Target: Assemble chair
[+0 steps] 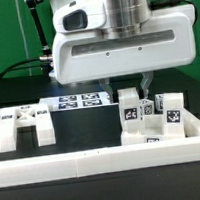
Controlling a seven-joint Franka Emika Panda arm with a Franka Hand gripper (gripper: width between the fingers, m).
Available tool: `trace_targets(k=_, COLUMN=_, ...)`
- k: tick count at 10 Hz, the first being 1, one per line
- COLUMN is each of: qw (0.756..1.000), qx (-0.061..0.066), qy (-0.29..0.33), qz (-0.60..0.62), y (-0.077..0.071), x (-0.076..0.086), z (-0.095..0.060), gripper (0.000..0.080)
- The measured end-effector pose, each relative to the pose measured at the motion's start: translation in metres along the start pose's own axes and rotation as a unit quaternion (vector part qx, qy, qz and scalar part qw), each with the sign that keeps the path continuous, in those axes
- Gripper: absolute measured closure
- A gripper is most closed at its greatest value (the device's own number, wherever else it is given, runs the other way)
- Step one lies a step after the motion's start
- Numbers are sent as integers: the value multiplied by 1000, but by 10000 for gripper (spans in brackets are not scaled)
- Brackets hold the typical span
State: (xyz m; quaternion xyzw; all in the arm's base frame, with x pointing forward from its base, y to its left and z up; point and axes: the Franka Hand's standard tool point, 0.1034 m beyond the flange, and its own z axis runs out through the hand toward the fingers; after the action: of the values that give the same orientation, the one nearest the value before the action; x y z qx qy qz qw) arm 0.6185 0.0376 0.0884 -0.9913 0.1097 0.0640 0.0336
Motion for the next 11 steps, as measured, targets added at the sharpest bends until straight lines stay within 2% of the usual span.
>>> trace_targets(k=4, qw=978, qx=9, qy=24, qz=205, y=-7, x=-4, z=1, gripper=509)
trace_targets(k=5, qw=964, qx=14, qy=27, qz=264, y=-8, x=-4, z=1, gripper=508)
trace_targets(k=7, qw=944, qx=15, qy=26, qz=329, y=-9, x=-4, z=1, gripper=508)
trace_targets(k=8, qw=921, qx=24, qy=27, qz=387, y=-10, x=-3, z=1, gripper=508)
trace_targets(k=11, qw=848, qx=31, qy=28, qz=529, y=-15, x=-4, z=1, gripper=508)
